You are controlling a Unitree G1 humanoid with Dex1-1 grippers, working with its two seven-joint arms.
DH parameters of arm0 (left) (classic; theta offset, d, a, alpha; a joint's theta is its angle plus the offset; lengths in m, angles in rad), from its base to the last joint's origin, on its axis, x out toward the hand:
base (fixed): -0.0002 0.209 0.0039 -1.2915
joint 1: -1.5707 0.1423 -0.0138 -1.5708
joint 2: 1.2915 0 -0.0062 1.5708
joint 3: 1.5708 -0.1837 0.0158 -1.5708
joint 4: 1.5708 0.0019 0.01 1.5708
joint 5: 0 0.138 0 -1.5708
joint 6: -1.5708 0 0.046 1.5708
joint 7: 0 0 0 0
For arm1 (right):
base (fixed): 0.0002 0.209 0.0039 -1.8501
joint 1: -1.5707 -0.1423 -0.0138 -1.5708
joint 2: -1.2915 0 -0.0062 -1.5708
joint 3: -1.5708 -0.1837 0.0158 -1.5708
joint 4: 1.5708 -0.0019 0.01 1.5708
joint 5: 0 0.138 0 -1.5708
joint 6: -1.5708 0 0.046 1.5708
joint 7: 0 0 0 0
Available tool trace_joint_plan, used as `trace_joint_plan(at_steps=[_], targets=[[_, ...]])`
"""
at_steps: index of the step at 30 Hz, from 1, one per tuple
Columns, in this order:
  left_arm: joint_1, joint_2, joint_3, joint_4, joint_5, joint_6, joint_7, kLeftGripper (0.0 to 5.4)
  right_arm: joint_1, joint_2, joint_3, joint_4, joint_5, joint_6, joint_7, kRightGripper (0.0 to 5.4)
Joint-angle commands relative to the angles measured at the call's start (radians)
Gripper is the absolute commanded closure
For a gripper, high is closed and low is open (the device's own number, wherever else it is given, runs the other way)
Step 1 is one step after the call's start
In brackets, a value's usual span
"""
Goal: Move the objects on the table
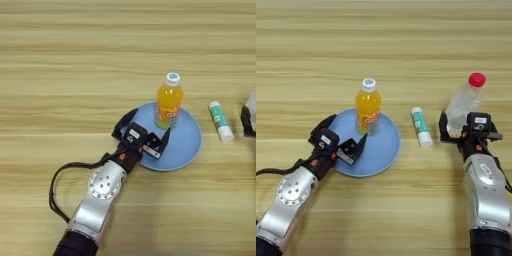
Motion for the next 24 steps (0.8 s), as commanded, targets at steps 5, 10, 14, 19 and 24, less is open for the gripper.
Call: trace_joint_plan(at_steps=[5,10,14,19,24], targets=[[-0.034,-0.003,-0.014,-0.001,0.005,0.029,-0.008,0.0,-0.007,0.011,0.014,0.01,-0.008,0.006,-0.015,0.0],[-0.063,-0.005,-0.007,0.022,0.007,0.033,-0.002,0.0,-0.005,0.012,0.018,0.009,-0.007,0.005,-0.019,0.0],[-0.084,-0.007,-0.006,0.048,0.007,0.032,0.0,0.0,-0.008,0.012,0.02,0.012,-0.007,0.004,-0.021,0.0],[-0.112,-0.011,-0.007,0.083,0.008,0.029,-0.001,0.0,-0.013,0.012,0.02,0.017,-0.007,0.003,-0.022,0.0],[-0.141,-0.023,-0.007,0.128,0.005,0.02,0.0,0.0,-0.018,0.013,0.022,0.024,-0.006,0.001,-0.022,0.0]])
